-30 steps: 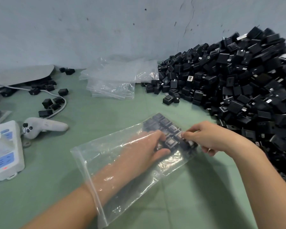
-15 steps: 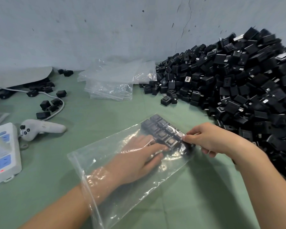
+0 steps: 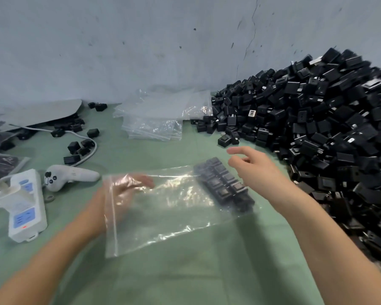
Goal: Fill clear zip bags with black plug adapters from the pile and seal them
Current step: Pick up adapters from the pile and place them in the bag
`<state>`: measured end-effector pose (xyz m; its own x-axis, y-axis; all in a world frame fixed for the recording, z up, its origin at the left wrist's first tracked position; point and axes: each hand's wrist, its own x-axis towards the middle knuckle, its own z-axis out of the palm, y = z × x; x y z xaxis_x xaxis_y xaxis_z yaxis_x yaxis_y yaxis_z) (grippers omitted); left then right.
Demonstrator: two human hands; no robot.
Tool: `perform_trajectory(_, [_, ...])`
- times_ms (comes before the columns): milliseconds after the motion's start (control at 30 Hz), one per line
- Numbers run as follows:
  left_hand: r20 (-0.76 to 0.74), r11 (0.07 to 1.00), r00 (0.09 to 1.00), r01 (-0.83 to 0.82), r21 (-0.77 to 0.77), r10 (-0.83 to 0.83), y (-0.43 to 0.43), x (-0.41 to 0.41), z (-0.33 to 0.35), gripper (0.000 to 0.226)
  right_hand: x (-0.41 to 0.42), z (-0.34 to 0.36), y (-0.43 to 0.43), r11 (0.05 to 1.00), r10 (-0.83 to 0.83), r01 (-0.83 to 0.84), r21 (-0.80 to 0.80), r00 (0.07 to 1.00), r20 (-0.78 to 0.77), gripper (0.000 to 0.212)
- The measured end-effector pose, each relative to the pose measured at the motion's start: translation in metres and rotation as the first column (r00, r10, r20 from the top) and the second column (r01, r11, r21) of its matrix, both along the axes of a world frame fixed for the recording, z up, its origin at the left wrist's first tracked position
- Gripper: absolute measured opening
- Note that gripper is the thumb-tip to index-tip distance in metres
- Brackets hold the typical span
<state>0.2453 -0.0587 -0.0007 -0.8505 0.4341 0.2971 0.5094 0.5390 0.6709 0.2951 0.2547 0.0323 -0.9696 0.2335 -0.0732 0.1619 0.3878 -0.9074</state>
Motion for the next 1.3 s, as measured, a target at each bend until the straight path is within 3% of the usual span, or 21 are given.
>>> perform_trajectory(67, [0.127, 0.962, 0.969, -0.228, 0.148, 0.21, -0.008, -0.008, 0.009, 0.035, -0.001, 0.001, -0.012, 0.989, 0.022, -0.022, -0.148, 1.0, -0.001, 0.029])
perform_trajectory(133, [0.298, 0.8, 0.854, -0.509, 0.318, 0.425, -0.021, -0.015, 0.011, 0.039, -0.001, 0.001, -0.025, 0.964, 0.023, -0.025, -0.266, 1.0, -0.008, 0.031])
perform_trajectory(200, [0.309, 0.668, 0.784, -0.621, 0.411, 0.538, -0.027, -0.014, 0.016, 0.041, -0.001, 0.003, -0.038, 0.913, 0.039, -0.043, -0.405, 0.999, -0.019, 0.033])
perform_trajectory(233, [0.272, 0.662, 0.791, -0.609, 0.437, 0.548, -0.024, -0.01, 0.021, 0.04, -0.001, 0.004, -0.045, 0.877, 0.056, -0.062, -0.476, 0.998, -0.027, 0.032])
perform_trajectory(300, [0.19, 0.741, 0.864, -0.498, 0.451, 0.466, -0.007, 0.006, 0.03, 0.035, -0.001, 0.006, -0.062, 0.781, 0.092, -0.108, -0.615, 0.994, -0.057, 0.025])
perform_trajectory(400, [0.135, 0.886, 0.981, -0.186, 0.424, 0.141, 0.035, 0.034, 0.037, 0.015, 0.0, 0.008, -0.094, 0.603, 0.127, -0.179, -0.777, 0.984, -0.128, 0.014])
perform_trajectory(500, [0.147, 0.921, 0.989, -0.072, 0.383, 0.015, 0.063, 0.047, 0.038, 0.029, 0.005, 0.004, -0.119, 0.44, 0.171, -0.241, -0.865, 0.968, -0.182, 0.008])
perform_trajectory(633, [0.222, 0.901, 0.972, -0.162, 0.403, 0.076, 0.065, 0.049, 0.035, 0.035, 0.005, 0.001, -0.125, 0.466, 0.172, -0.246, -0.85, 0.967, -0.186, 0.006])
perform_trajectory(700, [0.216, 0.917, 0.974, -0.147, 0.371, 0.068, 0.053, 0.045, 0.037, 0.033, 0.005, -0.001, -0.124, 0.6, 0.199, -0.271, -0.753, 0.962, -0.187, 0.008])
perform_trajectory(767, [0.151, 0.935, 0.979, -0.177, 0.307, 0.136, 0.025, 0.035, 0.039, 0.027, 0.007, -0.005, -0.121, 0.801, 0.243, -0.298, -0.518, 0.954, -0.173, 0.017])
perform_trajectory(900, [-0.027, 0.876, 0.876, -0.481, 0.035, 0.482, -0.056, 0.015, 0.023, 0.019, 0.013, -0.013, -0.112, 0.976, 0.188, -0.207, -0.073, 0.96, -0.208, 0.038])
perform_trajectory(1000, [-0.024, 0.846, 0.859, -0.508, -0.163, 0.512, -0.08, 0.014, -0.007, 0.027, 0.012, -0.023, -0.109, 0.935, 0.286, -0.215, 0.283, 0.928, -0.238, 0.046])
perform_trajectory(1100, [-0.002, 0.903, 0.918, -0.389, -0.182, 0.395, -0.077, 0.022, -0.023, 0.031, 0.012, -0.028, -0.114, 0.83, 0.375, -0.194, 0.522, 0.888, -0.266, 0.049])
perform_trajectory(1300, [0.054, 0.992, 0.991, -0.122, -0.042, 0.124, -0.05, 0.04, -0.039, 0.037, 0.01, -0.036, -0.128, 0.699, 0.537, -0.297, 0.651, 0.819, -0.203, 0.052])
